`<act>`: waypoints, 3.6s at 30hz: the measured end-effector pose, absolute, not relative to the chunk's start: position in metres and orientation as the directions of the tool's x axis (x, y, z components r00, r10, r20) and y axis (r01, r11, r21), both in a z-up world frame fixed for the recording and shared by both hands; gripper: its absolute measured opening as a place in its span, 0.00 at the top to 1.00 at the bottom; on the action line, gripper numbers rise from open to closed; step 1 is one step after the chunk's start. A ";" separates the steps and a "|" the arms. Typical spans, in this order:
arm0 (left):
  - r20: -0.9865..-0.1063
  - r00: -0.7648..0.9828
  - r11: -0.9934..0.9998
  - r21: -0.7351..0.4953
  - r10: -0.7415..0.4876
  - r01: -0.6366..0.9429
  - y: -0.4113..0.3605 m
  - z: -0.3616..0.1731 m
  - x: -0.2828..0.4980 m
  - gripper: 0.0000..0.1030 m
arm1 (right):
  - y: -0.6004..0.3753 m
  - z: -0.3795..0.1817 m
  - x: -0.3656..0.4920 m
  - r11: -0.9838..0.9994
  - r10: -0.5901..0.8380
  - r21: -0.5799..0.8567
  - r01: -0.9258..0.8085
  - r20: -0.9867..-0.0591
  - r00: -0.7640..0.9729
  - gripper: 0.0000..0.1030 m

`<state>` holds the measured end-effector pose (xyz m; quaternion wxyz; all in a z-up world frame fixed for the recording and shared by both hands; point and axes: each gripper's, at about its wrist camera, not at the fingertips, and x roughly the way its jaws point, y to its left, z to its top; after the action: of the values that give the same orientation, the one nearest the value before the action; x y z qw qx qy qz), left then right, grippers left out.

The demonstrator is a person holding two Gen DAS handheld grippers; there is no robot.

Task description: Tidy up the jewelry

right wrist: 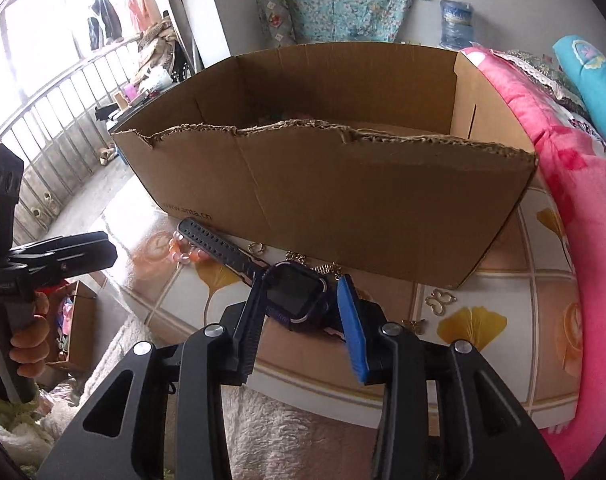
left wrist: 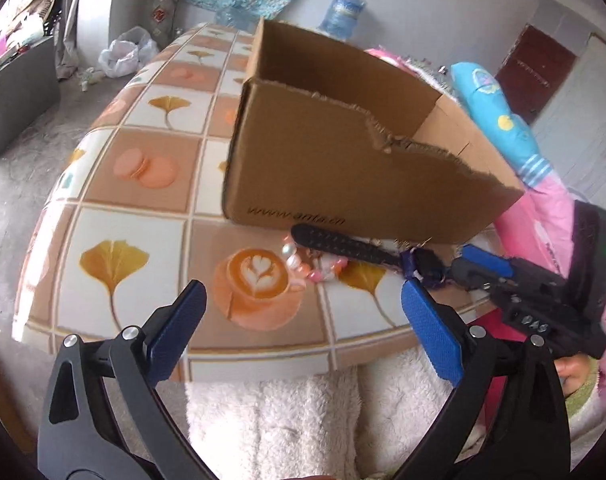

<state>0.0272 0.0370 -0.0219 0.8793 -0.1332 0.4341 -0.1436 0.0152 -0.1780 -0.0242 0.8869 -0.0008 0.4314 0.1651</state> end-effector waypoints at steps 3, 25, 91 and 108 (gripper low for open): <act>-0.701 0.599 0.915 -0.368 -0.388 0.163 0.031 -0.019 0.035 0.08 | -0.173 -0.032 0.019 0.950 0.259 0.096 -0.297 -0.774 0.578 0.65; -0.718 0.487 0.861 -0.475 -0.498 0.181 -0.007 -0.045 0.077 0.43 | -0.185 -0.052 0.029 0.944 0.312 0.183 -0.274 -0.764 0.565 0.65; -0.605 0.781 0.972 0.044 -0.157 0.229 -0.079 -0.018 0.028 0.98 | -0.214 -0.020 -0.018 0.963 0.269 0.181 -0.201 -0.723 0.637 0.65; -0.631 0.766 0.970 0.090 -0.118 0.224 -0.087 -0.034 0.036 0.98 | -0.282 -0.052 -0.001 0.930 0.280 0.365 0.040 -0.776 0.565 0.71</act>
<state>0.0357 -0.0873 -0.0336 0.9364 0.0802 0.3293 -0.0914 -0.0012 -0.2823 -0.0516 0.8673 0.1736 0.4614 0.0690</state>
